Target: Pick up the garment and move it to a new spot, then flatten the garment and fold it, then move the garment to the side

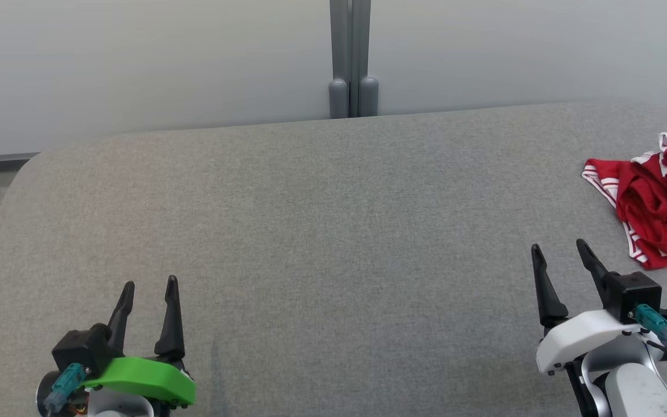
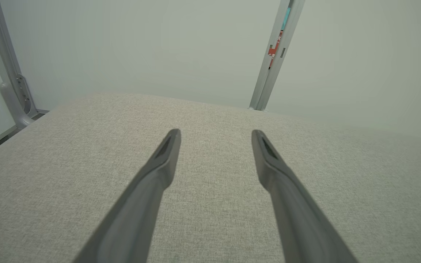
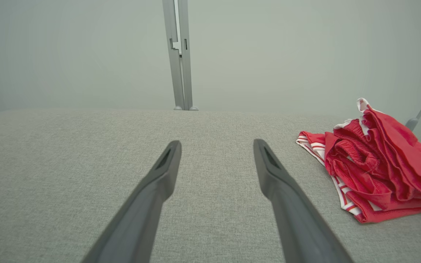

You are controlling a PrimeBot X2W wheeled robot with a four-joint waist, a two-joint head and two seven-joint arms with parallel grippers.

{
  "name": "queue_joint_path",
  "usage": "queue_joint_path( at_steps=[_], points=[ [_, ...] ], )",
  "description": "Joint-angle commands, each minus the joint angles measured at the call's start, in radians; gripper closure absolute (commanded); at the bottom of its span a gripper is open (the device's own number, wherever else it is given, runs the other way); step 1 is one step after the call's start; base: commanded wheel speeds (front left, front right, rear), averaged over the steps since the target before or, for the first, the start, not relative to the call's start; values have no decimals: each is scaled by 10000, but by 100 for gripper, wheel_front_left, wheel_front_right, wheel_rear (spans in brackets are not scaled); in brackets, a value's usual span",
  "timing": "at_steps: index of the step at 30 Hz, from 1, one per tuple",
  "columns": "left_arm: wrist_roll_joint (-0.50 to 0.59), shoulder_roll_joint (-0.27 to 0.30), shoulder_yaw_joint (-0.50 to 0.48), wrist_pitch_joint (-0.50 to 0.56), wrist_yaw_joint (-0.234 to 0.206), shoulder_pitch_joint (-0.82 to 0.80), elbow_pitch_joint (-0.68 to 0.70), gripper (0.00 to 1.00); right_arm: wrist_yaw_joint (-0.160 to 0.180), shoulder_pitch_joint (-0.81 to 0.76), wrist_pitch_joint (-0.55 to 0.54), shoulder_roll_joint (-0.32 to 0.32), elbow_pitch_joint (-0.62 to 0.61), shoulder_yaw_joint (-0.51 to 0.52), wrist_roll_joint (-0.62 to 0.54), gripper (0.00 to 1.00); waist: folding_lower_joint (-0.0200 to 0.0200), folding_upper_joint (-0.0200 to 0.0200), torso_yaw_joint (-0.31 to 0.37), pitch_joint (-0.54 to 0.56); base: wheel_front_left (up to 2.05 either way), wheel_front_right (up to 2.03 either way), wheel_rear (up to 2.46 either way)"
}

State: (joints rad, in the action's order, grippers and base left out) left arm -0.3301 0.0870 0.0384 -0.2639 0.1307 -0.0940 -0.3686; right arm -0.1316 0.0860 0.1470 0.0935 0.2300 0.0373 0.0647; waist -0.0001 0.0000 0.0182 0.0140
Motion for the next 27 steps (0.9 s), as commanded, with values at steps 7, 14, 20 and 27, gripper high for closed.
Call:
queue_joint_path(
  at_steps=[7, 14, 20, 27],
  points=[
    [-154, 125, 40, 3, -4, -39, -78, 0, 20, -54, 71, 3, 75, -16, 68, 0, 1, 0, 96, 13, 0, 0, 0],
    [-358, -91, 37, 54, 0, 130, -420, 100, 0, -192, -31, -132, 475, 27, 178, 100, 1, 0, 110, 16, 0, 0, 0],
    [-1383, -113, -114, 380, 0, 90, -289, 100, 1, -101, -308, -155, 498, 153, 1431, 100, 1, 0, 96, 7, 0, 0, 0],
    [-2476, -137, -245, 698, 0, 71, -124, 100, 2, -102, -488, -181, 409, 168, 2788, 100, 1, 0, 81, -3, 0, 0, 0]
  ],
)
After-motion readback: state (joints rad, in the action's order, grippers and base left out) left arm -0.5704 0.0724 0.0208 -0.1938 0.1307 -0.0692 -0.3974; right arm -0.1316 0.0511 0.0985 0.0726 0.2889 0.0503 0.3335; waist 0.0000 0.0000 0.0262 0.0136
